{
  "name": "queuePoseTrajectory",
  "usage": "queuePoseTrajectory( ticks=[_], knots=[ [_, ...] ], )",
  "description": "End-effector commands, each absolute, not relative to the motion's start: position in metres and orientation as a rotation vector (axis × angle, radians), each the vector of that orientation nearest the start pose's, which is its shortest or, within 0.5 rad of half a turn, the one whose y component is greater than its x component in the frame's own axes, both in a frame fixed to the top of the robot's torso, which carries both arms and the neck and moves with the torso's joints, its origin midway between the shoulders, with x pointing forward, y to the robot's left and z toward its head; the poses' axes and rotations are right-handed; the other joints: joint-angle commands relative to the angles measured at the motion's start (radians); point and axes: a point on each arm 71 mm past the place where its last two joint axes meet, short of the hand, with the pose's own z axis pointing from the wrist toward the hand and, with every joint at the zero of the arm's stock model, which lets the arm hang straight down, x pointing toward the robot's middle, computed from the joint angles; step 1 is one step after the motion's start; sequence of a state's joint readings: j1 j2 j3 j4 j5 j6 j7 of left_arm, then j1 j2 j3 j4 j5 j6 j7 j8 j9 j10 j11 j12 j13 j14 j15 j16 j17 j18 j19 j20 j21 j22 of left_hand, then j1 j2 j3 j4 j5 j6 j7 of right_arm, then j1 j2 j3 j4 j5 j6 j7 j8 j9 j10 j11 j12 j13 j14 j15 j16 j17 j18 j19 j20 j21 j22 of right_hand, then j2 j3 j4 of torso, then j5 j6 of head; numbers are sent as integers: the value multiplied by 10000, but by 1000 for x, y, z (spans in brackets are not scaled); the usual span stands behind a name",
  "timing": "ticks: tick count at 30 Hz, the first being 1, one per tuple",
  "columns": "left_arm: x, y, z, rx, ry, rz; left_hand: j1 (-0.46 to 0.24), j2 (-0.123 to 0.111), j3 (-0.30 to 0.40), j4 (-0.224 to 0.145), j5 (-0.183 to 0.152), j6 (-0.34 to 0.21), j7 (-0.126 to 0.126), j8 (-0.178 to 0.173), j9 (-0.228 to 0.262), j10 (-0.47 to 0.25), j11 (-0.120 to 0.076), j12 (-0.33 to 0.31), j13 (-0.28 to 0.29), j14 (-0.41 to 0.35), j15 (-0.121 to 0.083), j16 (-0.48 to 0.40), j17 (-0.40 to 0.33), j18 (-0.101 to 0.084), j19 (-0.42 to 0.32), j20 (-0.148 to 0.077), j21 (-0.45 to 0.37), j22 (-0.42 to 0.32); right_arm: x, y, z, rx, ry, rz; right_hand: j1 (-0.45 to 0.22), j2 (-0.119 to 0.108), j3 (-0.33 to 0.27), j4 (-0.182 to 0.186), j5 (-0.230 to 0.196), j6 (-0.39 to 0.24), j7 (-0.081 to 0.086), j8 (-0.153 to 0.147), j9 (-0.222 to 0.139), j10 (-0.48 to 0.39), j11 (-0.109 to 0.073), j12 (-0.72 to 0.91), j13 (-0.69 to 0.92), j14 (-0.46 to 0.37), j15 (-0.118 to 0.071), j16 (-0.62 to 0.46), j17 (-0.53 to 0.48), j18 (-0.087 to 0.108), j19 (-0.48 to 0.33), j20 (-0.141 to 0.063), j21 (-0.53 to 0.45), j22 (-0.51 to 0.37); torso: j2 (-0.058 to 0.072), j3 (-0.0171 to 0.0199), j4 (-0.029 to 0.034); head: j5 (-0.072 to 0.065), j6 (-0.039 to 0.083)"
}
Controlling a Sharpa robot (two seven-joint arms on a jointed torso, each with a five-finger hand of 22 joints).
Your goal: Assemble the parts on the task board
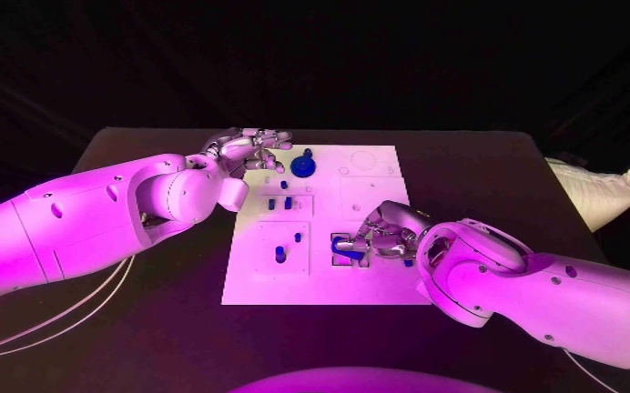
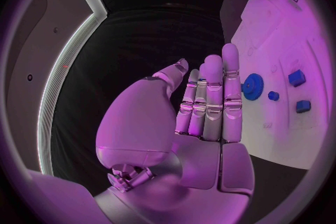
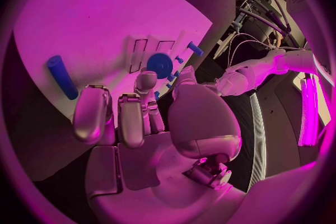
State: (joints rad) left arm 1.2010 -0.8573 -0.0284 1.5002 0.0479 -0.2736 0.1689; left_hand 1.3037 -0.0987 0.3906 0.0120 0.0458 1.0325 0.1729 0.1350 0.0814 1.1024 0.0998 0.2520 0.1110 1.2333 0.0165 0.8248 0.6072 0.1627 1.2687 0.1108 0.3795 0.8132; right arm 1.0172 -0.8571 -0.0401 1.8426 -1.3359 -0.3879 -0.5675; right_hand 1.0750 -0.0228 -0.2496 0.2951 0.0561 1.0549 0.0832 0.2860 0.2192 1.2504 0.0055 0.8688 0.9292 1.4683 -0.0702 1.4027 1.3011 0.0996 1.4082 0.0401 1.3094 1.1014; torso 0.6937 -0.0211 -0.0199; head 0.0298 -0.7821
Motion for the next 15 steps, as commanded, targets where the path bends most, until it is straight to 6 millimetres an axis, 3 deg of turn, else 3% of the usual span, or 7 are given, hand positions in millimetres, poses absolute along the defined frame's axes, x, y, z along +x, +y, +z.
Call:
queuePoseTrajectory(
  ticks=[1, 4, 9, 15],
  knots=[
    [493, 219, -191, -12900, 16073, -14615, 79, 10, 5, -53, 65, -80, 10, 34, -10, -45, 3, 44, 11, -71, -8, 47, -13, 187, 76, 25, -60, -12, 387, -146, -240, 1807, 19488, 5924, -74, -26, 29, -15, -14, -63, 0, -42, 17, -73, 4, -87, -63, 515, 46, -27, -11, -95, -85, -18, -38, -15, 0, 6, -3, -3, -5],
    [493, 219, -191, -12903, 16070, -14607, 79, 10, 5, -53, 65, -80, 10, 34, -10, -45, 3, 44, 11, -71, -8, 47, -13, 187, 76, 25, -60, -12, 386, -145, -240, 1661, 19449, 5976, 72, 43, 184, -44, 166, -57, -4, -14, 58, -21, 6, -60, -13, 517, 50, -35, -8, -98, -78, -2, -30, 9, 1, 6, -9, 6, -7],
    [493, 219, -191, -12907, 16073, -14600, 79, 10, 5, -53, 65, -80, 10, 34, -10, -45, 3, 44, 11, -71, -8, 47, -13, 187, 76, 25, -60, -12, 383, -143, -239, 1418, 19516, 6113, 750, 278, 362, -201, 1171, 18, -52, 79, 174, 219, -41, 164, 244, 540, 16, -22, 37, -117, -19, -11, 37, 130, 4, 5, -6, 8, -10],
    [493, 220, -191, -12911, 16075, -14592, 79, 10, 5, -53, 65, -80, 10, 34, -10, -45, 3, 44, 11, -71, -8, 47, -13, 187, 76, 25, -60, -12, 382, -142, -240, 1239, 19611, 6157, 1039, 434, 337, -193, 1766, 140, -112, 167, 264, 519, -96, 576, 655, 568, -24, 36, 134, -149, 59, -36, 140, 303, 3, -1, 0, 8, -26]
  ],
)
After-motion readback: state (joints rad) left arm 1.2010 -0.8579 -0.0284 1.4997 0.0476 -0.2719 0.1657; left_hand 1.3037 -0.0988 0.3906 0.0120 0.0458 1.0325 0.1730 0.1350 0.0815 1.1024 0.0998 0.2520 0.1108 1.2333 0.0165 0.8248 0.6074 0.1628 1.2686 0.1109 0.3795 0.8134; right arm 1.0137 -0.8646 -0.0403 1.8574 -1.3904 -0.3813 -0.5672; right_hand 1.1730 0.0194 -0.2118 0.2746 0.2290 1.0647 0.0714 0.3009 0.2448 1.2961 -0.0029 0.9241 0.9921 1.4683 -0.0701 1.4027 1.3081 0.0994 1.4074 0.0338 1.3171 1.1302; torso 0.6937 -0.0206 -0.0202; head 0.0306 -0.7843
